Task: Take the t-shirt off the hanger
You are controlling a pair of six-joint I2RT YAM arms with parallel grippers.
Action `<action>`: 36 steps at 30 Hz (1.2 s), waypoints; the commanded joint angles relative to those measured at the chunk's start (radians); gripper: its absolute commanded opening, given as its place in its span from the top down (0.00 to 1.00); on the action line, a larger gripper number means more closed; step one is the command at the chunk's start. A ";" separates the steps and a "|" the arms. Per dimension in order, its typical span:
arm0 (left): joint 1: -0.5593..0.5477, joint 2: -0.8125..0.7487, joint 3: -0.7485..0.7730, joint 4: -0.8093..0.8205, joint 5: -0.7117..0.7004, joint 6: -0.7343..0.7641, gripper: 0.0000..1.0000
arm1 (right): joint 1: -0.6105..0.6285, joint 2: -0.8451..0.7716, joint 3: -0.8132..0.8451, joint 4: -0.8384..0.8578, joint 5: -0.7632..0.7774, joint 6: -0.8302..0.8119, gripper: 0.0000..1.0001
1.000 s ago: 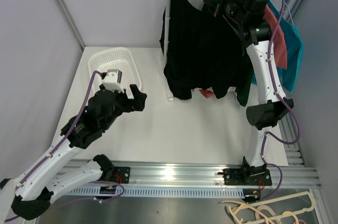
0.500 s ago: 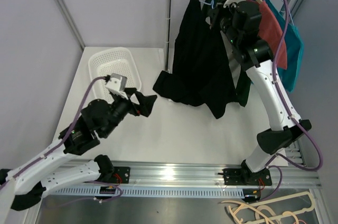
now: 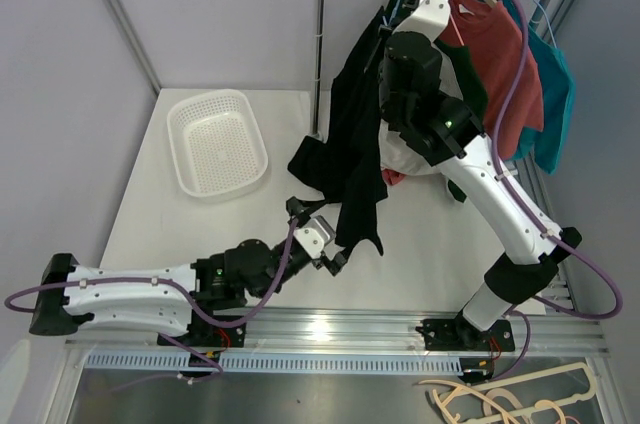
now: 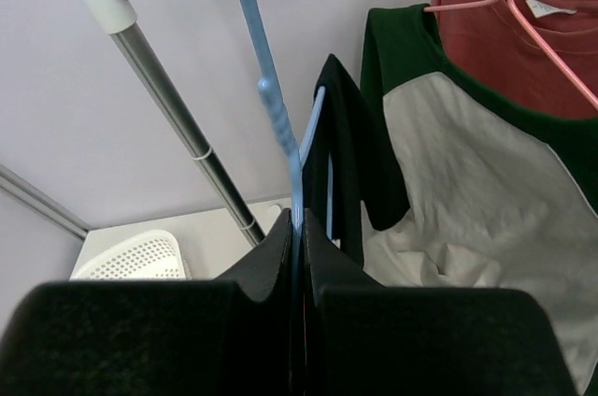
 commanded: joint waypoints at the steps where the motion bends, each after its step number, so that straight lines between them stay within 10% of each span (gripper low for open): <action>1: -0.015 -0.042 -0.037 0.253 -0.017 0.119 0.00 | 0.026 0.003 0.068 0.026 0.146 0.025 1.00; 10: -0.017 0.065 -0.071 0.501 -0.119 0.276 0.00 | 0.118 -0.003 0.055 0.025 0.203 0.033 1.00; 23: 0.063 0.185 0.021 0.442 -0.087 0.152 0.06 | 0.213 0.006 0.053 0.086 0.209 -0.019 1.00; 29: 0.080 0.237 0.093 0.337 -0.119 0.122 0.81 | 0.218 -0.003 0.050 0.077 0.192 -0.010 1.00; 36: 0.066 0.231 0.159 0.189 -0.089 0.050 0.99 | 0.203 0.003 0.027 0.195 0.234 -0.116 1.00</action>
